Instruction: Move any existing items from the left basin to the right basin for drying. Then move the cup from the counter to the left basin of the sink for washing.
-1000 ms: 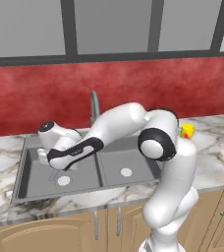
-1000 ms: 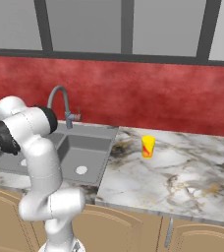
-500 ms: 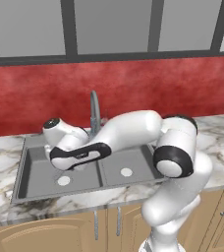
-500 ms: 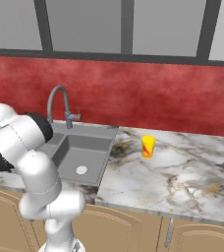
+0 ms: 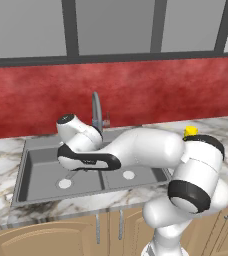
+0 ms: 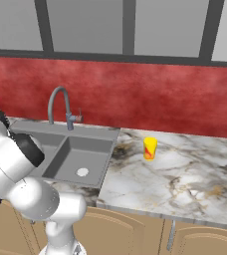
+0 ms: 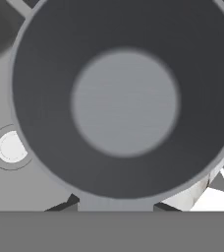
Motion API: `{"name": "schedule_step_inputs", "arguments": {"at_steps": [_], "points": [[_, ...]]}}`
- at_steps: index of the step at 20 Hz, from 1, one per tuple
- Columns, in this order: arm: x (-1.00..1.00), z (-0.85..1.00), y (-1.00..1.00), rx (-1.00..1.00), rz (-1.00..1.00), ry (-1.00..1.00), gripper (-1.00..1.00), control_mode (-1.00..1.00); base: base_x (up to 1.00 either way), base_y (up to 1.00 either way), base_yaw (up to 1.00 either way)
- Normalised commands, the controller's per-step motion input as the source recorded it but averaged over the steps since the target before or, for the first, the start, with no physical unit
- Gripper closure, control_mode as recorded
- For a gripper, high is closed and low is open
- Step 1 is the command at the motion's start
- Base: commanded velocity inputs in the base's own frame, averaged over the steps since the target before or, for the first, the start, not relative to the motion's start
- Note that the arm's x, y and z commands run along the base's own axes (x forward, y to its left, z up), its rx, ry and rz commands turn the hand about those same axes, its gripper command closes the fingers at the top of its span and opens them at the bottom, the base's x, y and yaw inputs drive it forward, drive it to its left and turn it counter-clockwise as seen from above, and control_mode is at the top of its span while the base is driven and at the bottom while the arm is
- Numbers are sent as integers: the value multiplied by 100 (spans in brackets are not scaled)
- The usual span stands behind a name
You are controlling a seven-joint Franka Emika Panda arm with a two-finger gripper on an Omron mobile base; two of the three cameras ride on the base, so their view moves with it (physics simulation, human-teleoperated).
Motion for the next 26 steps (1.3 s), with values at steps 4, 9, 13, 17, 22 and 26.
{"name": "schedule_step_inputs", "arguments": {"at_steps": [4,9,13,17,22,26], "points": [[-19,16,-54,2,-11,0,100,-100,0,0,0],[-18,10,-57,3,-11,0,100,-100,0,0,0],[-15,5,-59,2,-10,0,100,-100,0,0,0],[-11,1,-60,3,-10,0,100,-100,0,0,0],[-3,0,-55,2,-8,0,100,-100,0,0,0],[16,0,-49,1,-1,0,100,-100,0,0,0]]}}
